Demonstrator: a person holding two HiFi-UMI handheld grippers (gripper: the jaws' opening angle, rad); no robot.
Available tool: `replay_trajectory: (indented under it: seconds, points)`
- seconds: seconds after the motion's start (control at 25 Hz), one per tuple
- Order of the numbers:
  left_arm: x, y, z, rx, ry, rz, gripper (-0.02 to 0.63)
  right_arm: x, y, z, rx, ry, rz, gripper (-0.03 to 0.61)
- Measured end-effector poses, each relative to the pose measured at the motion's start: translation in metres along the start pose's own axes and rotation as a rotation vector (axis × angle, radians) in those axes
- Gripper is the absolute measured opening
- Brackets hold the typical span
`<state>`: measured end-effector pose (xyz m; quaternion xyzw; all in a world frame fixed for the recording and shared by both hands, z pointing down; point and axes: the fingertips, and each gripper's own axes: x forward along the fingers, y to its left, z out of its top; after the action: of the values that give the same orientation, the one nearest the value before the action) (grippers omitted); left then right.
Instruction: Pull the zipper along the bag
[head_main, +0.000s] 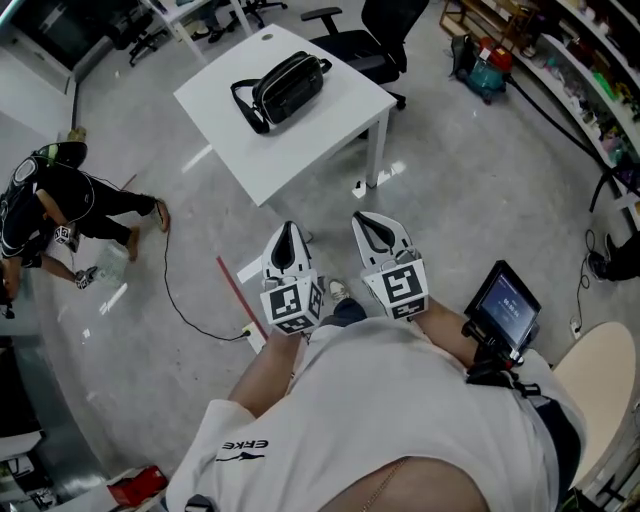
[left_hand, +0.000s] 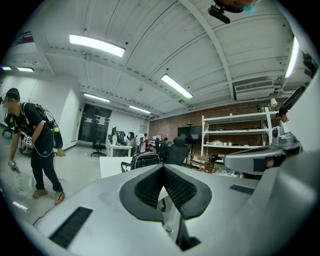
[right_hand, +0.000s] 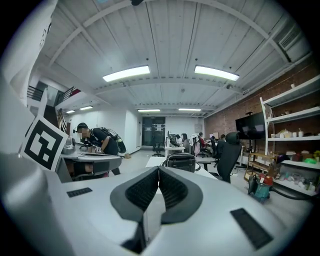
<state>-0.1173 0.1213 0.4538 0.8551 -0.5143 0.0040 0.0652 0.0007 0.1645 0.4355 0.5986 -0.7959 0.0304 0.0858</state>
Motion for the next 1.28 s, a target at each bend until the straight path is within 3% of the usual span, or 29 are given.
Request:
replay_trajectory:
  seconds: [0.4,0.92,1.28]
  points:
    - [0.07,0.063,0.005,-0.043,-0.019,0.002,0.002,0.1,-0.022,0.012,-0.007,0.022,-0.033,0.005]
    - [0.127,0.093,0.003,-0.07,-0.006,0.027,0.002,0.167,-0.054,0.016,0.03,0.032,-0.042,0.005]
    - [0.207,0.117,0.015,-0.041,0.009,0.075,0.002,0.245,-0.116,0.026,0.108,0.024,-0.026,0.005]
